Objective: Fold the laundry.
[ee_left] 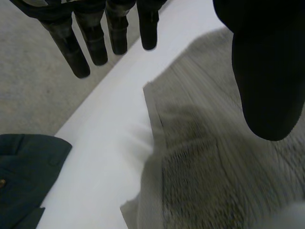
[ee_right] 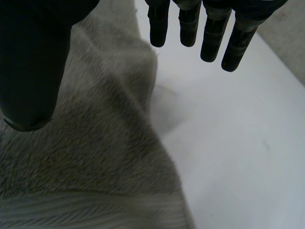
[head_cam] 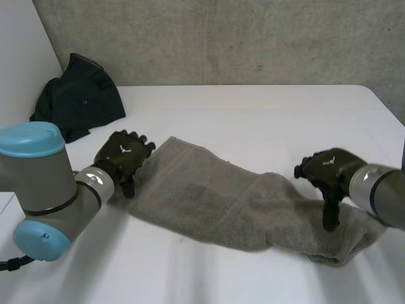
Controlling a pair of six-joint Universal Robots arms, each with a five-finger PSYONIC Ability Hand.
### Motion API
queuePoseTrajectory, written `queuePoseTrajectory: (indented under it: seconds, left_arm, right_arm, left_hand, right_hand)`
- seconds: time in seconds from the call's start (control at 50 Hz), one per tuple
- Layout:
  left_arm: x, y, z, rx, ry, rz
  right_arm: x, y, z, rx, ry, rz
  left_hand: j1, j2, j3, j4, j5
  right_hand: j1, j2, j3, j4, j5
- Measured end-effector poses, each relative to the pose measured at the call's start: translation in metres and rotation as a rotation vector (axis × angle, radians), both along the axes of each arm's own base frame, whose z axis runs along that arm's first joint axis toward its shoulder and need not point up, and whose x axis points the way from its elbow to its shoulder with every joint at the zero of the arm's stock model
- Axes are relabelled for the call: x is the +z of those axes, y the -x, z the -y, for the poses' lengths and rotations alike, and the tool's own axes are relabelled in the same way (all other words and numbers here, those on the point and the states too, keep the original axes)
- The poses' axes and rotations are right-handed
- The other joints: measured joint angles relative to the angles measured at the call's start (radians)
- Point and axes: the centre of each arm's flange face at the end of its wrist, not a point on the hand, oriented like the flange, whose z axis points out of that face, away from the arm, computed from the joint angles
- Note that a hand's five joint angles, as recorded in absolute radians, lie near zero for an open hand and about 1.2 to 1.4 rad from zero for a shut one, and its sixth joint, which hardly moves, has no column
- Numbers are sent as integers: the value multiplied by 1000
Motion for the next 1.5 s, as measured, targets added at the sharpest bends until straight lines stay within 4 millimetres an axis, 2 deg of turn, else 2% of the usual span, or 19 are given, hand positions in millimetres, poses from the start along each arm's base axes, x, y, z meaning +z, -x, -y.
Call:
queuePoseTrajectory:
  seconds: [0.16, 0.24, 0.26, 0.28, 0.3, 0.38, 0.48, 0.6, 0.62, 0.7, 0.78, 0.8, 0.82, 0.88, 1.02, 1.22, 1.3, 1.38, 1.5]
  left_arm:
    - [-28, -2, 4, 1, -31, 102]
    - [-35, -2, 8, 17, -34, 125]
    - [-37, -3, 11, 28, -34, 134]
    - [-39, -3, 13, 34, -33, 138]
    - [-39, -2, 14, 38, -31, 139]
    - [-36, 0, 21, 52, -10, 136]
    - [-22, 6, 30, 58, 39, 112]
    - [27, 17, 30, 65, 161, 34]
    - [54, 19, 24, 69, 214, -16]
    - [90, 19, 11, 74, 269, -107]
    - [103, 16, 3, 77, 278, -158]
    - [107, 13, -4, 80, 263, -197]
    - [106, 13, -6, 80, 256, -208]
    - [102, 11, -11, 79, 224, -240]
    - [83, 23, -7, 16, 170, -268]
    - [14, 86, 6, -260, 27, -262]
    - [-5, 96, 5, -293, -13, -248]
    - [-12, 97, 5, -283, -29, -238]
    - [-4, 82, 11, -197, -23, -226]
  right_arm:
    - [-44, 3, -5, -8, 7, 3]
    - [-57, 2, -3, -10, 12, 4]
    - [-61, 2, -1, -11, 19, 7]
    - [-62, 2, 0, -13, 24, 10]
    - [-63, 1, 2, -15, 33, 16]
    - [-60, -1, 10, -19, 69, 39]
    - [-49, -5, 20, -23, 126, 68]
    - [-16, -9, 31, -28, 246, 117]
    - [4, -10, 32, -28, 308, 142]
    - [39, -10, 29, -22, 408, 180]
    - [61, -10, 24, -12, 472, 204]
    - [85, -10, 15, 10, 538, 232]
    - [92, -10, 11, 20, 555, 241]
    - [116, -12, -8, 78, 609, 275]
    - [142, -17, -46, 219, 645, 330]
    - [165, -21, -83, 318, 682, 390]
    - [160, -21, -81, 309, 661, 385]
    - [134, -22, -66, 274, 571, 354]
    - [89, -28, -36, 208, 419, 289]
  left_hand:
    - [300, 281, 280, 285, 275]
    - [442, 409, 406, 411, 398]
    - [442, 409, 406, 411, 398]
    - [833, 819, 804, 813, 796]
    - [876, 867, 860, 863, 845]
    - [904, 940, 932, 943, 905]
    - [904, 946, 938, 950, 905]
    - [904, 946, 938, 951, 905]
    - [904, 947, 938, 951, 905]
    - [901, 940, 935, 947, 903]
    - [849, 842, 853, 856, 853]
    - [635, 664, 664, 663, 664]
    - [192, 259, 266, 259, 284]
    - [-40, -10, -8, -9, -23]
    - [-40, -27, -22, -28, -37]
    - [-40, -27, -22, -28, -37]
    - [-40, -27, -22, -28, -37]
    - [-39, -27, -22, -28, -37]
    - [-36, -25, -22, -26, -36]
  right_hand:
    - [53, 71, 64, 50, 51]
    - [270, 315, 316, 295, 277]
    - [621, 734, 724, 704, 665]
    - [671, 817, 793, 774, 736]
    - [747, 926, 920, 904, 864]
    - [753, 951, 964, 949, 898]
    - [752, 951, 964, 951, 904]
    - [752, 951, 964, 951, 907]
    - [752, 951, 964, 951, 907]
    - [752, 951, 964, 951, 907]
    - [752, 951, 964, 951, 907]
    - [752, 951, 964, 951, 909]
    - [752, 951, 964, 951, 909]
    - [752, 951, 964, 951, 923]
    - [752, 951, 964, 951, 930]
    - [752, 951, 964, 952, 931]
    - [701, 869, 878, 878, 864]
    - [167, 203, 214, 198, 189]
    - [58, 83, 76, 54, 51]
